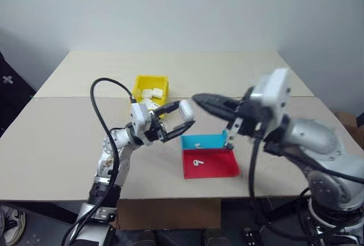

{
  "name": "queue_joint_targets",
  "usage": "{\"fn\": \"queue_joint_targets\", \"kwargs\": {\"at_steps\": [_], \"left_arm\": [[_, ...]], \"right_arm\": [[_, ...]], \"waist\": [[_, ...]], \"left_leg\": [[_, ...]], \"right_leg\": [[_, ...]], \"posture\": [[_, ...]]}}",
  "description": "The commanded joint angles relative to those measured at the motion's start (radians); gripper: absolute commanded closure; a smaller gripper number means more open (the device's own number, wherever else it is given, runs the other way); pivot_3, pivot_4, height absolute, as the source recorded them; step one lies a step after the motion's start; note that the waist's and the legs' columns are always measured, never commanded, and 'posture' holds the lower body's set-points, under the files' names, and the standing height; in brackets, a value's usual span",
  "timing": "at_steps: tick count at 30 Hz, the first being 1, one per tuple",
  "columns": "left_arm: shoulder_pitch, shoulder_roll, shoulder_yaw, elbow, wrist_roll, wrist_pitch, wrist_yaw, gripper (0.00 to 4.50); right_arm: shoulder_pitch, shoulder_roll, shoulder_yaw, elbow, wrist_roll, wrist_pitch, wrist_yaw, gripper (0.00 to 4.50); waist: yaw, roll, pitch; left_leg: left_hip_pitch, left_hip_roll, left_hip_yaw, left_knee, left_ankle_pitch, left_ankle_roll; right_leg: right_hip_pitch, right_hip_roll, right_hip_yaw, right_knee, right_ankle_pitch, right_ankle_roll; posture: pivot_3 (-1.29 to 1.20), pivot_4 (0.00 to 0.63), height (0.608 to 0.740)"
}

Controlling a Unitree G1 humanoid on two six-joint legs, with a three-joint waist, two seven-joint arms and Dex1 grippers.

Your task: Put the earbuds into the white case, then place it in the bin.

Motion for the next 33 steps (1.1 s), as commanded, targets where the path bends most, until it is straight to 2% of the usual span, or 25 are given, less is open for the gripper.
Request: {"fn": "queue_joint_targets", "kwargs": {"at_steps": [1,5,11,18,22,23,26,33], "left_arm": [[-0.111,0.039,0.019,-0.048,0.150,0.187,0.252,1.70],[-0.293,0.014,-0.010,0.089,0.350,0.364,0.543,1.70],[-0.507,-0.018,-0.010,0.299,0.423,0.615,0.693,1.70],[-0.570,-0.016,-0.003,0.521,0.456,0.565,0.771,1.70],[-0.589,-0.015,0.013,0.610,0.435,0.523,0.749,1.70],[-0.598,-0.017,0.026,0.631,0.421,0.529,0.740,0.96],[-0.616,-0.022,0.031,0.673,0.419,0.500,0.744,0.02],[-0.607,-0.039,0.055,0.623,0.373,0.439,0.706,0.02]], "right_arm": [[0.019,-0.036,-0.050,0.024,-0.016,-0.014,-0.009,4.49],[0.081,-0.054,-0.025,0.045,-0.066,-0.049,-0.004,4.49],[0.121,-0.046,0.030,0.051,-0.121,-0.090,0.002,4.49],[0.149,-0.049,0.084,0.063,-0.194,-0.127,0.002,4.49],[0.166,-0.052,0.098,0.061,-0.222,-0.134,0.006,4.49],[0.170,-0.051,0.101,0.060,-0.229,-0.135,0.006,4.50],[0.175,-0.051,0.106,0.058,-0.241,-0.137,0.009,4.50],[0.176,-0.052,0.119,0.066,-0.264,-0.145,0.025,4.50]], "waist": [[0.000,0.000,0.000],[0.015,-0.001,0.000],[0.016,-0.001,0.000],[0.019,-0.001,0.001],[0.023,-0.002,0.001],[0.023,-0.002,0.001],[0.023,-0.002,0.001],[0.023,-0.002,0.001]], "left_leg": [[0.000,0.000,0.000,0.000,0.000,0.000],[0.000,-0.001,0.000,0.000,0.000,0.000],[-0.002,-0.001,0.000,-0.001,0.000,0.000],[-0.002,-0.001,0.000,-0.001,0.000,0.000],[-0.003,-0.001,0.000,-0.001,0.000,0.000],[-0.003,-0.001,0.000,-0.001,0.000,0.000],[-0.003,-0.001,0.000,-0.001,0.000,0.000],[-0.003,-0.001,0.000,-0.001,0.000,-0.001]], "right_leg": [[0.000,0.000,0.000,0.000,0.000,0.001],[0.001,0.000,0.000,-0.001,0.001,0.003],[-0.002,0.000,0.000,-0.003,0.001,0.003],[-0.002,0.000,0.000,-0.003,0.001,0.002],[-0.002,0.000,0.000,-0.004,0.001,0.002],[-0.002,0.000,0.000,-0.004,0.001,0.002],[-0.002,0.000,0.000,-0.005,0.002,0.001],[-0.001,0.000,0.000,-0.006,0.003,0.002]], "posture": [[0.00,0.150,0.740],[0.00,0.150,0.740],[0.00,0.150,0.740],[0.00,0.150,0.740],[0.00,0.150,0.740],[0.00,0.150,0.740],[0.00,0.150,0.740],[0.00,0.150,0.740]]}}
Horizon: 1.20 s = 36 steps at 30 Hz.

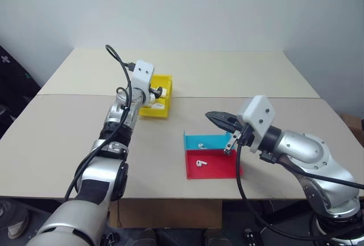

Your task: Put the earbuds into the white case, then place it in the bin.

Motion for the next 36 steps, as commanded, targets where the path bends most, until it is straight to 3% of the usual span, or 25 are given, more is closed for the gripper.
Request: {"fn": "queue_joint_targets", "kwargs": {"at_steps": [1,5,9,16,23,29,36], "left_arm": [[-0.013,-0.014,0.044,-0.098,-0.062,-0.032,-0.030,0.02],[0.077,-0.021,0.092,-0.286,-0.136,-0.038,-0.065,0.02],[0.275,0.052,0.099,-0.583,-0.250,0.003,-0.255,0.02],[0.674,0.324,0.219,-0.991,-0.492,0.141,-0.565,0.02],[1.060,0.558,0.461,-1.168,-0.647,0.149,-0.818,0.02],[1.253,0.573,0.564,-1.197,-0.647,0.099,-0.864,0.02],[1.292,0.558,0.585,-1.247,-0.692,0.109,-0.844,0.02]], "right_arm": [[0.002,-0.006,-0.012,-0.018,-0.009,-0.035,0.015,4.50],[0.026,-0.033,-0.048,-0.011,-0.003,-0.057,0.056,4.50],[0.128,-0.123,-0.142,0.019,0.001,-0.136,0.171,4.50],[0.315,-0.281,-0.356,0.206,-0.032,-0.357,0.394,4.50],[0.433,-0.364,-0.514,0.386,-0.017,-0.477,0.580,4.50],[0.444,-0.382,-0.502,0.438,-0.008,-0.512,0.653,4.50],[0.398,-0.389,-0.473,0.488,-0.014,-0.550,0.698,4.50]], "waist": [[0.000,0.000,0.000],[-0.002,0.000,0.000],[-0.006,0.000,0.000],[-0.009,0.000,0.000],[-0.006,0.000,0.000],[-0.002,0.001,0.000],[-0.002,0.001,0.000]], "left_leg": [[0.000,0.000,0.000,0.000,0.000,0.000],[0.000,0.000,0.000,0.000,0.000,0.000],[0.000,0.000,0.000,0.000,-0.001,-0.001],[0.003,0.001,0.000,0.000,0.000,-0.002],[0.006,0.002,0.002,0.001,0.000,-0.002],[0.008,0.002,0.004,0.001,0.000,-0.002],[0.008,0.002,0.004,0.001,0.000,-0.002]], "right_leg": [[0.000,0.000,0.000,0.000,0.000,0.000],[0.000,0.000,0.000,-0.001,0.002,-0.003],[0.001,0.000,0.000,-0.001,0.003,-0.004],[0.002,0.000,0.001,0.000,0.003,-0.004],[0.004,-0.001,0.001,-0.001,-0.002,-0.003],[0.005,-0.002,0.002,-0.001,-0.004,-0.007],[0.005,-0.002,0.002,-0.001,-0.004,-0.007]], "posture": [[0.00,0.150,0.740],[0.00,0.150,0.740],[0.00,0.150,0.740],[0.00,0.150,0.740],[0.00,0.150,0.740],[0.00,0.150,0.740],[0.00,0.150,0.740]]}}
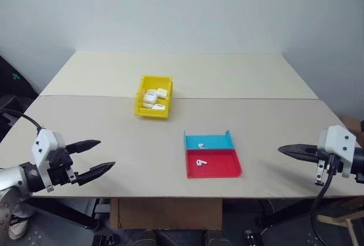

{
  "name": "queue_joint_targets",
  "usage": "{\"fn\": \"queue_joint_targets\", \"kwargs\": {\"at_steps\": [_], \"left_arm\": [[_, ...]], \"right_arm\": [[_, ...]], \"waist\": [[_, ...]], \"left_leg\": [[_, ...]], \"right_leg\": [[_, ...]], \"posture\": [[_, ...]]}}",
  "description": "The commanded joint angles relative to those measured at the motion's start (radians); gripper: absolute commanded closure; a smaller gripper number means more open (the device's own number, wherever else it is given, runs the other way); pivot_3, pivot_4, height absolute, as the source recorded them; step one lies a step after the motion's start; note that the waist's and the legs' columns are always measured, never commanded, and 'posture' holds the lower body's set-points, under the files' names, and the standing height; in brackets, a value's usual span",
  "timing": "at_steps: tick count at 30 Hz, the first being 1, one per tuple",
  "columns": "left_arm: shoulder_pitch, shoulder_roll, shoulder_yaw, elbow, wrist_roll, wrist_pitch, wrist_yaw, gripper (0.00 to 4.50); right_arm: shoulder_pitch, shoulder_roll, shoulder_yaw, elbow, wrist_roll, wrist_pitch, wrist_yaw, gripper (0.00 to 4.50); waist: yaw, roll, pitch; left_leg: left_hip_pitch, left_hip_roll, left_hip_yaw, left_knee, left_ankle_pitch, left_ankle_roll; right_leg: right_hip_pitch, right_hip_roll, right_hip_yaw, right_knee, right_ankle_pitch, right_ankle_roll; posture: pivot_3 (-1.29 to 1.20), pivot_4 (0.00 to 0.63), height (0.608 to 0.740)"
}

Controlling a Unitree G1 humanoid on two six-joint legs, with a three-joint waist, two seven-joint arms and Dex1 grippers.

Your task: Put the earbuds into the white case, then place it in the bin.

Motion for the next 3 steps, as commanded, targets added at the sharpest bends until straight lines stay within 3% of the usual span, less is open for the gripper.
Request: {"fn": "queue_joint_targets", "kwargs": {"at_steps": [1,3], "left_arm": [[0.010,0.006,0.032,-0.054,-0.030,-0.016,0.006,0.02],[0.023,0.012,0.042,-0.065,-0.070,0.014,-0.009,0.02]], "right_arm": [[-0.032,-0.018,-0.001,0.012,0.008,-0.036,0.013,4.50],[-0.055,-0.018,0.012,0.028,0.002,-0.038,0.009,4.50]], "waist": [[0.000,0.000,0.000],[0.000,0.000,0.000]], "left_leg": [[0.000,0.000,0.000,0.000,0.000,0.000],[0.000,0.000,0.000,0.000,0.000,0.000]], "right_leg": [[0.000,0.000,0.000,0.000,0.000,0.000],[0.000,0.000,0.000,0.000,0.000,0.000]], "posture": [[0.00,0.150,0.740],[0.00,0.150,0.740]]}}
